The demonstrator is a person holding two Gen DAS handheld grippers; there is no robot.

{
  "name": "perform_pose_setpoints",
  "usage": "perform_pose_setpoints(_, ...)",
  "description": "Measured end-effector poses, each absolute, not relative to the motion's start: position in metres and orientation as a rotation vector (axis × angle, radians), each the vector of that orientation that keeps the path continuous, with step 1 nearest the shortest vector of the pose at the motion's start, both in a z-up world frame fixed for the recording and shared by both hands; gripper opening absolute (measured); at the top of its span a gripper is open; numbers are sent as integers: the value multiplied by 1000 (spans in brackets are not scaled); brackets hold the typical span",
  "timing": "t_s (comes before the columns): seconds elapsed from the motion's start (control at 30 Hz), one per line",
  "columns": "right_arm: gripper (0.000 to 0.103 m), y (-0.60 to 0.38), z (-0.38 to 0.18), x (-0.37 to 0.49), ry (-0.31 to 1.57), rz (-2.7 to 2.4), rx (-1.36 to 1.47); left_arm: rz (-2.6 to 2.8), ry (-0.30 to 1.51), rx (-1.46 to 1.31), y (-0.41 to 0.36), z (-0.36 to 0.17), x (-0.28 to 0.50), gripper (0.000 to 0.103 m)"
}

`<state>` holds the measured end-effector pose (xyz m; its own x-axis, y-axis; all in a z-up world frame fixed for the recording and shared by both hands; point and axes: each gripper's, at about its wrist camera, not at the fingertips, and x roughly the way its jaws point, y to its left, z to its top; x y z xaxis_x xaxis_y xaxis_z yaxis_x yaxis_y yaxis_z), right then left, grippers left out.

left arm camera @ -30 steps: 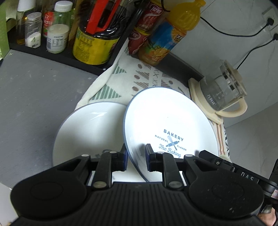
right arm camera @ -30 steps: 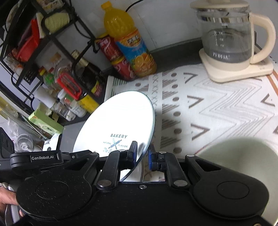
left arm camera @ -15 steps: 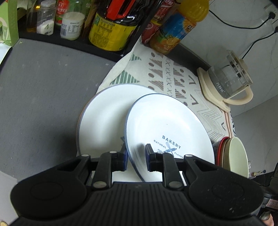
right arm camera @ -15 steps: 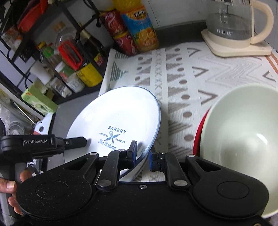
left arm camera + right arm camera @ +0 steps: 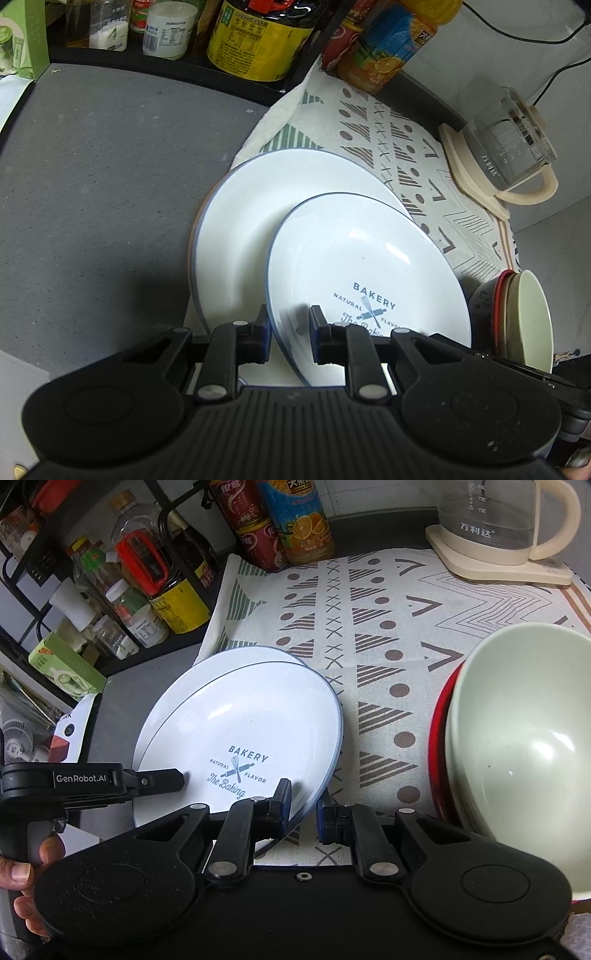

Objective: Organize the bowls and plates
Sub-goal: 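Carry the 'Bakery' plate onto the 'Sweet' plate stack and lower it, then open both grippers to release the 'Bakery' plate onto the stack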

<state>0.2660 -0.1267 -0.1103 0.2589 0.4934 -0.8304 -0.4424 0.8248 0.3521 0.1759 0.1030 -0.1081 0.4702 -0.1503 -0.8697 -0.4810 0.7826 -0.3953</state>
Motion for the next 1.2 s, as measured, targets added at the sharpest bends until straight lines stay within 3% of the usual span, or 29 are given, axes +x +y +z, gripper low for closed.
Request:
perform_pose_setpoints(0.83, 16, -114, -115, 263, 1084, 625, -19, 274, 1107, -588, 108, -99, 186, 23)
perform_pose_setpoints(0.93, 15, -113, -115, 262, 1081, 617, -26, 300, 1065, -552, 112, -84, 185, 32)
perform_pose_setpoints(1.07, 15, -111, -113, 261, 1078, 605, -44, 374, 1021, -490, 120, -74, 182, 65)
perform_pose_setpoints(1.2, 14, -109, -111, 260, 1075, 597, -58, 405, 1041, -495, 127, -82, 178, 68)
